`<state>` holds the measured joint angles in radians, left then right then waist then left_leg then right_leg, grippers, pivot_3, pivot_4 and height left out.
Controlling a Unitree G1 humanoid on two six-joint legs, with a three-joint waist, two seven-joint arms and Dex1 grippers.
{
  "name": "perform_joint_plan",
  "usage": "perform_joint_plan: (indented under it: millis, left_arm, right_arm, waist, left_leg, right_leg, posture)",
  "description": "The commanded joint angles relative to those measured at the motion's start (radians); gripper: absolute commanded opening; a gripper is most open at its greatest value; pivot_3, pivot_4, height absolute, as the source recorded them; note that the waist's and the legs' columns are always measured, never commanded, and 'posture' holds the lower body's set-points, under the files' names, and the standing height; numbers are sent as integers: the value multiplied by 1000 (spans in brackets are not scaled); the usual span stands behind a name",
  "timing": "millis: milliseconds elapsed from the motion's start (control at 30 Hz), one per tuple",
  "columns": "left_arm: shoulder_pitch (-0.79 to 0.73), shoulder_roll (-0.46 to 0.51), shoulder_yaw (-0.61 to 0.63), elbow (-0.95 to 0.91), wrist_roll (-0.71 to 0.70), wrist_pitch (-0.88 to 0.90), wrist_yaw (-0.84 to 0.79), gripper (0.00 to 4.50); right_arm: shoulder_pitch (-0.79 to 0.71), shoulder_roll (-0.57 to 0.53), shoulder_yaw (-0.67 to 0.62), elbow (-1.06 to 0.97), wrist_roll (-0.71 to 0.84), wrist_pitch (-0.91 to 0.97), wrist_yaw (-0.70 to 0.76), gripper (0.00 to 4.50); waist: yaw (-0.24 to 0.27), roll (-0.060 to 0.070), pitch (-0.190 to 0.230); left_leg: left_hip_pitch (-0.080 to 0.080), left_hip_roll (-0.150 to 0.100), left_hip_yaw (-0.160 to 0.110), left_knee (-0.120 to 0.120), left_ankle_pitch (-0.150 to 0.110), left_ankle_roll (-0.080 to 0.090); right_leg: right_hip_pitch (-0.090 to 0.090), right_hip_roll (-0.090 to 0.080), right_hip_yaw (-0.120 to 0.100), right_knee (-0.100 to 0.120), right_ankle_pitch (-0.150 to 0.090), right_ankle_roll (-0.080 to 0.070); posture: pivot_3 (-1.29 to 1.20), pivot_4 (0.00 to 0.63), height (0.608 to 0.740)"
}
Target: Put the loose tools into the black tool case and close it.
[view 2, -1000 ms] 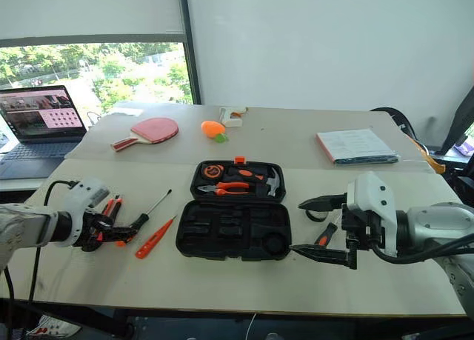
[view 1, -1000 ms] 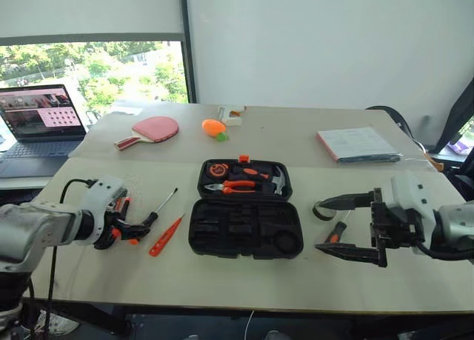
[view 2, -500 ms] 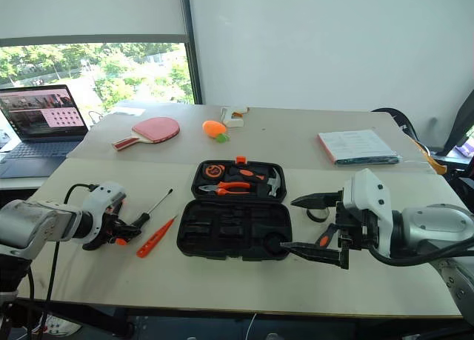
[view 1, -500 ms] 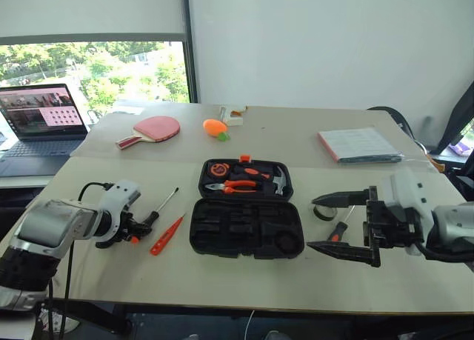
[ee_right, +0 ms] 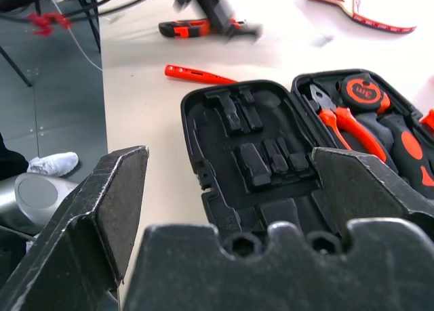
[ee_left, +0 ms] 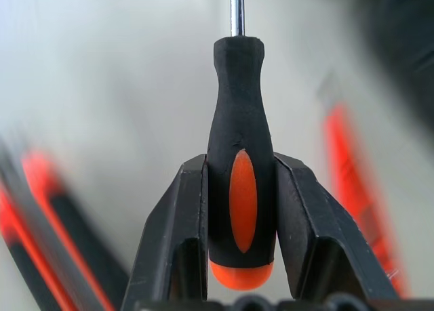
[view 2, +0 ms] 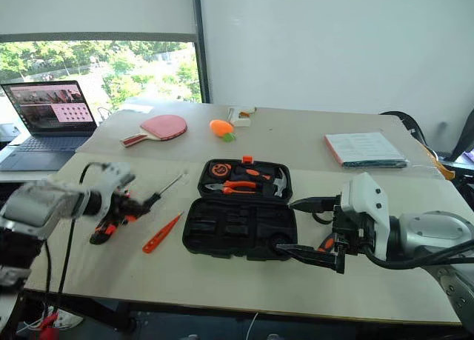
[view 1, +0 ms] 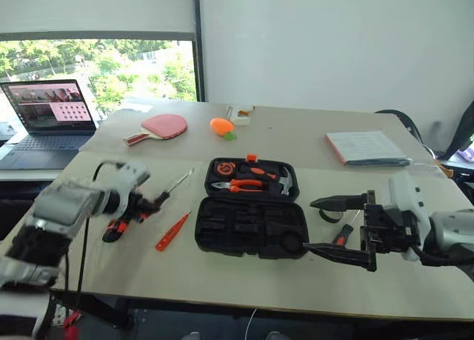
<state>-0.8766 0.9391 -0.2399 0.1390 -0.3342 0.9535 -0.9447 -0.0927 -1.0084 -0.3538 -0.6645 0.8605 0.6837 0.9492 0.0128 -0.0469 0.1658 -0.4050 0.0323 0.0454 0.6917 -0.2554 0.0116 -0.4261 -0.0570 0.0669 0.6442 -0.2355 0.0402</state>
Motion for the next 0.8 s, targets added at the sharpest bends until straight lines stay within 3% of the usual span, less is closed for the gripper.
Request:
perform_joint_plan:
  millis: [33,167,333,800]
  left_arm:
    - [-160,-66,-88,70,64,-157,-158,870]
    - [-293,-185,-194,161,133,-278,-291,870]
    - [-307,-308,-348,237,274,-490,-402,870]
    - [-268,-410,-348,469,453,-697,-402,870]
  right_arm:
    - [25,-11,-53,-11,0,-4,-2,4500]
    - [45,-4,-62,-17,-23,-11,-23,4500]
    - [95,10,-88,-53,-40,-6,-64,4500]
    - [189,31,-151,-135,-10,19,-156,4500]
  waist:
    - [1,0,0]
    - [0,0,0]
    - [-6,1,0]
    - [-24,1,0]
  left_leg:
    - [0,0,0,1,0,1]
    - [-3,-1,0,4,-1,2]
    - [-2,-1,0,4,-1,2]
    - [-3,-1,-4,4,-1,3]
  right_leg:
    - [0,0,0,0,0,0]
    - [2,-1,0,-3,1,3]
    - [1,0,1,-3,1,3]
    - [1,0,1,-1,1,3]
  posture:
    - [0,150,737]
    - [0,150,737]
    - [0,150,737]
    - [0,150,737]
